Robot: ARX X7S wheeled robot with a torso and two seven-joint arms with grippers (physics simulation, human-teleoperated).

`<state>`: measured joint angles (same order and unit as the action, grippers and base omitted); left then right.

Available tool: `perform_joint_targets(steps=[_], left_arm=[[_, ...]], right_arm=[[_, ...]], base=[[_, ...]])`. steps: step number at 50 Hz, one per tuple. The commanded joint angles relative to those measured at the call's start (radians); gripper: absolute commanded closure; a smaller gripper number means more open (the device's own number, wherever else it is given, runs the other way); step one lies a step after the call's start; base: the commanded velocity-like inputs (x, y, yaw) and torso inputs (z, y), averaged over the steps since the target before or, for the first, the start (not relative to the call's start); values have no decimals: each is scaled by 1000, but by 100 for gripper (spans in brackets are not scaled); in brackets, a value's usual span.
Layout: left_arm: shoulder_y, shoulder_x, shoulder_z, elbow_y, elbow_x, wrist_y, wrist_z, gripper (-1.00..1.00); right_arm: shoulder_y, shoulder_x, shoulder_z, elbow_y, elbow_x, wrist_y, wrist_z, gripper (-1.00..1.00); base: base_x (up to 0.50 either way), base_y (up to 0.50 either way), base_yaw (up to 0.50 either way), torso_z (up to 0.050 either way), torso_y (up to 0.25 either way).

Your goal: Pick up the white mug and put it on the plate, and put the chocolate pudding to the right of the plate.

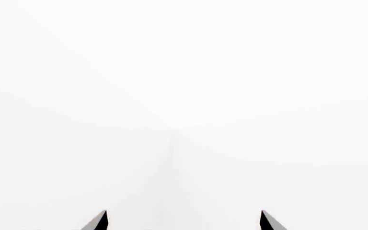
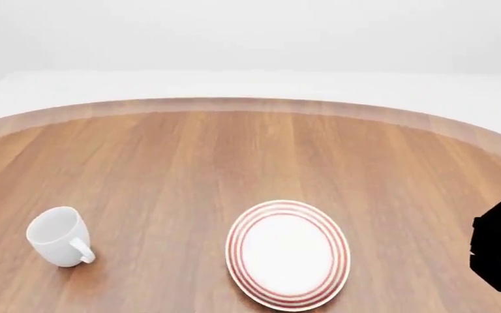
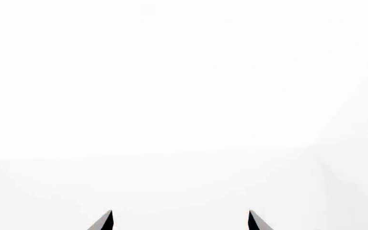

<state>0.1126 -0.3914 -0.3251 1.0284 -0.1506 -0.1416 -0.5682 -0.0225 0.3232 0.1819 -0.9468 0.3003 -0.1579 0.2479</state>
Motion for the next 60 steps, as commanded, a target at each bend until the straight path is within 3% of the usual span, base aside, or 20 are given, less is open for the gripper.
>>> perform_joint_targets(steps=[1,14,27,48,56,60], left_arm=[[5,10,-11,-9,14,4,17,-100],[6,-1,7,-13,20,-2,13,-100],[-7,-28,60,-13,58,-84,12,-100],[-15,-36,86,-7,68,-128,1,-100],[-106,-71,187,15,3,-382,15,-100],[-169,-107,249,18,-115,-513,-53,-100]], right_arm=[[0,-11,11,-4,-47,1,-20,-100],[-4,-10,3,3,-58,-20,-18,-100],[-4,-8,7,6,-53,-10,1,-100],[-4,2,0,8,-53,-8,12,-100],[-4,6,-3,10,-52,-11,15,-100],[-4,8,-4,13,-50,-12,17,-100]], base=[[0,0,0,0,0],[-12,458,0,0,0],[0,3,0,0,0],[0,0,0,0,-172],[0,0,0,0,0],[0,0,0,0,0]])
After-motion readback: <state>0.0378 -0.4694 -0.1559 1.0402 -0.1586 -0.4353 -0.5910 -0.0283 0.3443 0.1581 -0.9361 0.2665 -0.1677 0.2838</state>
